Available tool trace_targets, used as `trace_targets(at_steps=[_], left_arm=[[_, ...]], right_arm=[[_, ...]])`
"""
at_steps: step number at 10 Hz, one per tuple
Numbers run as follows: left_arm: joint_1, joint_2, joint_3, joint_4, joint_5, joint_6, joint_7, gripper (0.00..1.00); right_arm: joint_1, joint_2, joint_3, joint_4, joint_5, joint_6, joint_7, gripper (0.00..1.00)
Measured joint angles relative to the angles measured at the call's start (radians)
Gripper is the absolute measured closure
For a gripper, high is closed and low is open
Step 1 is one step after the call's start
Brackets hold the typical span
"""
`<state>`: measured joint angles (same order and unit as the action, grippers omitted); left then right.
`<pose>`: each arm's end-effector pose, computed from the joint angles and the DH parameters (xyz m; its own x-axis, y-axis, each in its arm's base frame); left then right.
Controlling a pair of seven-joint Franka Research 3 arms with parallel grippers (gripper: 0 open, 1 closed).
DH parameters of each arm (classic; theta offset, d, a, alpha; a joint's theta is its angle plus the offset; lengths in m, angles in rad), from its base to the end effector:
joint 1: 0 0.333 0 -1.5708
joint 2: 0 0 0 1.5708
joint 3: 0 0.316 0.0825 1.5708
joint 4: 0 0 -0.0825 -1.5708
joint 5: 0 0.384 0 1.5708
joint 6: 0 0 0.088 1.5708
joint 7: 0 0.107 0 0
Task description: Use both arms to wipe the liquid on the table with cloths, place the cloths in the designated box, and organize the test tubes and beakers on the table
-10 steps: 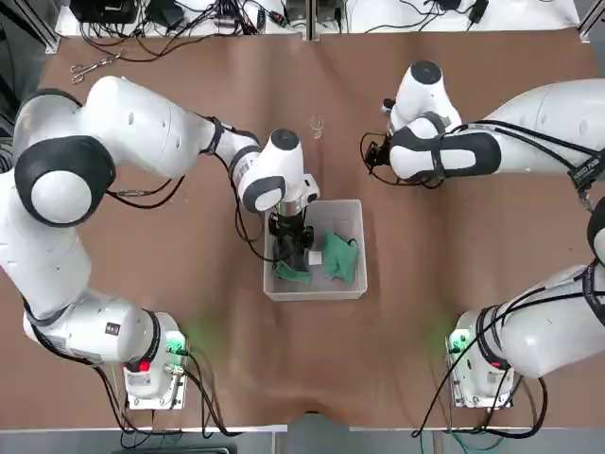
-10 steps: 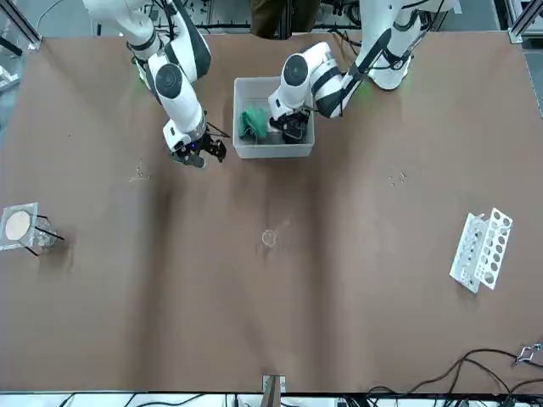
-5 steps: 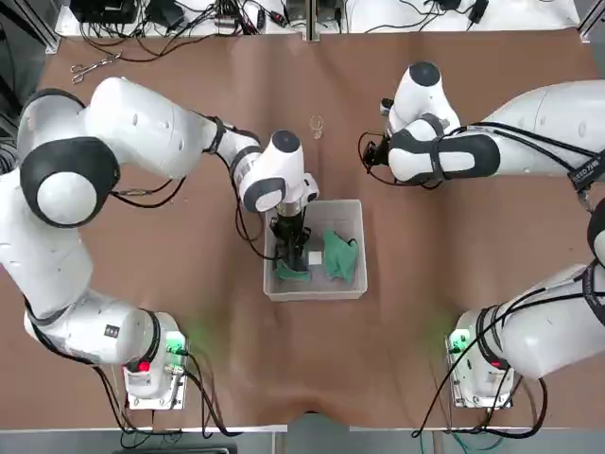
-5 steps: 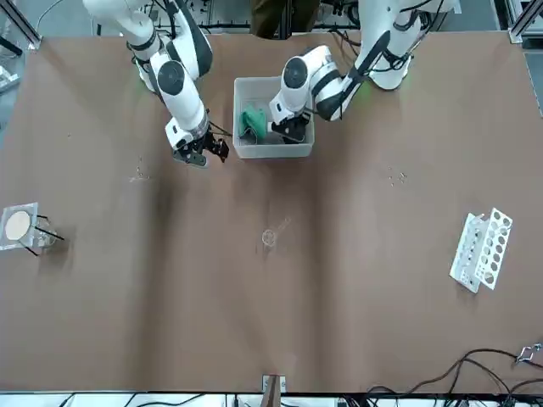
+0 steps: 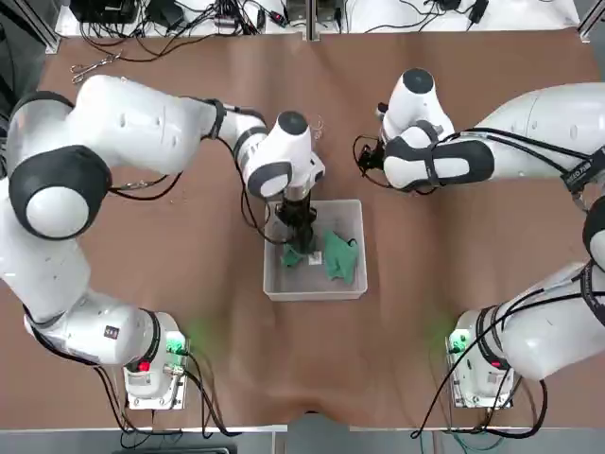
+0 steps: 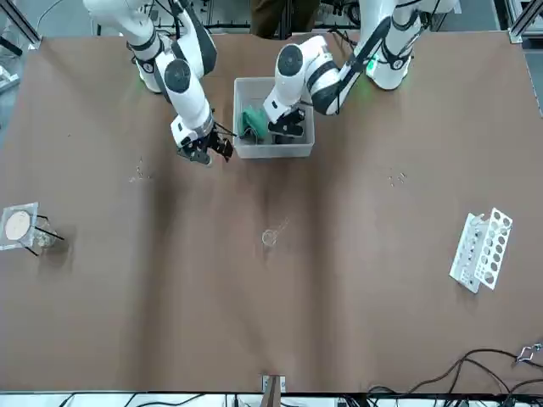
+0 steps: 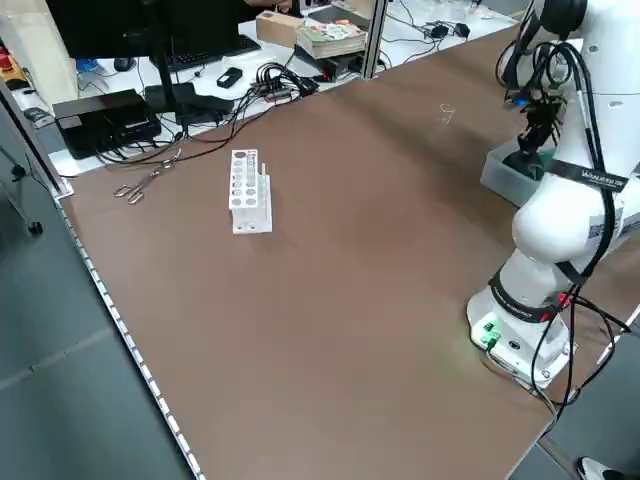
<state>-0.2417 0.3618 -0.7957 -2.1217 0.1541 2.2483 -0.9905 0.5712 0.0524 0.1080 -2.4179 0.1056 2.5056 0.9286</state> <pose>0.2919 -0.4763 0.2794 0.9745 -0.1307 -0.1827 -0.1347 -0.9908 -0.0097 0.3848 0.3099 0.2912 0.9446 -0.3259 -0.0377 -0.3278 -0.9422 -0.0685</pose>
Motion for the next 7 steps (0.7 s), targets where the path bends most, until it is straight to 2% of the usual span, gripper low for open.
trace_targets(at_steps=[2,4,6,7], left_arm=[[0.005,-0.037,0.001,0.091,0.000,-0.092,-0.012,0.94],[0.033,-0.063,0.007,0.168,0.000,-0.152,-0.014,0.94],[0.095,-0.095,0.014,0.222,0.002,-0.224,-0.007,0.94],[0.107,-0.124,0.046,0.234,0.003,-0.255,0.016,0.94]], right_arm=[[0.081,0.001,0.000,0.002,0.000,0.000,0.121,0.01],[0.204,0.001,0.002,0.002,0.000,0.000,0.269,0.01],[0.292,0.001,0.002,0.002,-0.001,0.000,0.358,0.01],[0.317,0.003,0.001,0.002,-0.001,0.000,0.365,0.01]])
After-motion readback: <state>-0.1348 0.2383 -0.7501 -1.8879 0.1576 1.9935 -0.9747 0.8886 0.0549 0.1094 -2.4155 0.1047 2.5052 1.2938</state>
